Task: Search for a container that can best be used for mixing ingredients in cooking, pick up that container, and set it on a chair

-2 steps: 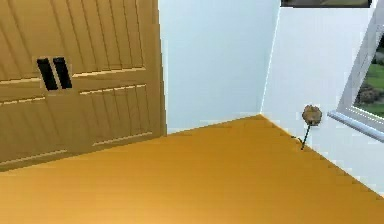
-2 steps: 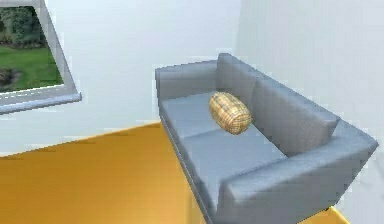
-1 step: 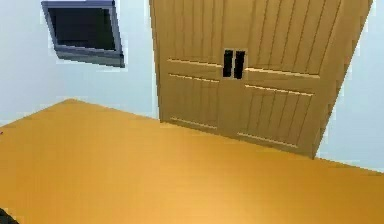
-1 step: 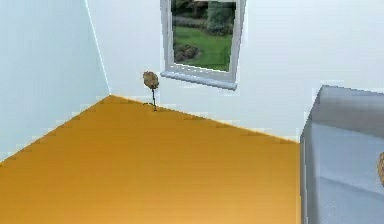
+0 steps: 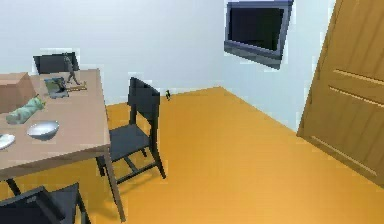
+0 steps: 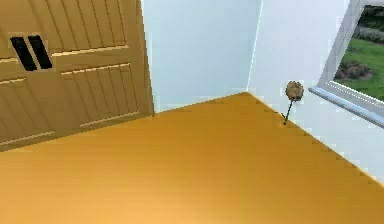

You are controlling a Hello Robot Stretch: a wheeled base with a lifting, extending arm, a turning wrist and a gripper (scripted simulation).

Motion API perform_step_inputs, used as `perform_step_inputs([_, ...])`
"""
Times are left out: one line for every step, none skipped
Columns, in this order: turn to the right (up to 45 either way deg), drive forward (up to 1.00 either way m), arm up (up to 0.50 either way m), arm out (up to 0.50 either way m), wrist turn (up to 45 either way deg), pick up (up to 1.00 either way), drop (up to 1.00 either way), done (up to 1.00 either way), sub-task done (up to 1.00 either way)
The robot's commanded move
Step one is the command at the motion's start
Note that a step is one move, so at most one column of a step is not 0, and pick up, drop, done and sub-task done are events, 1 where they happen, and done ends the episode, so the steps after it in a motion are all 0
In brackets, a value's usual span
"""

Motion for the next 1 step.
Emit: perform_step_inputs([0.0,0.25,0.0,0.0,0.0,0.0,0.0,0.0,0.0])
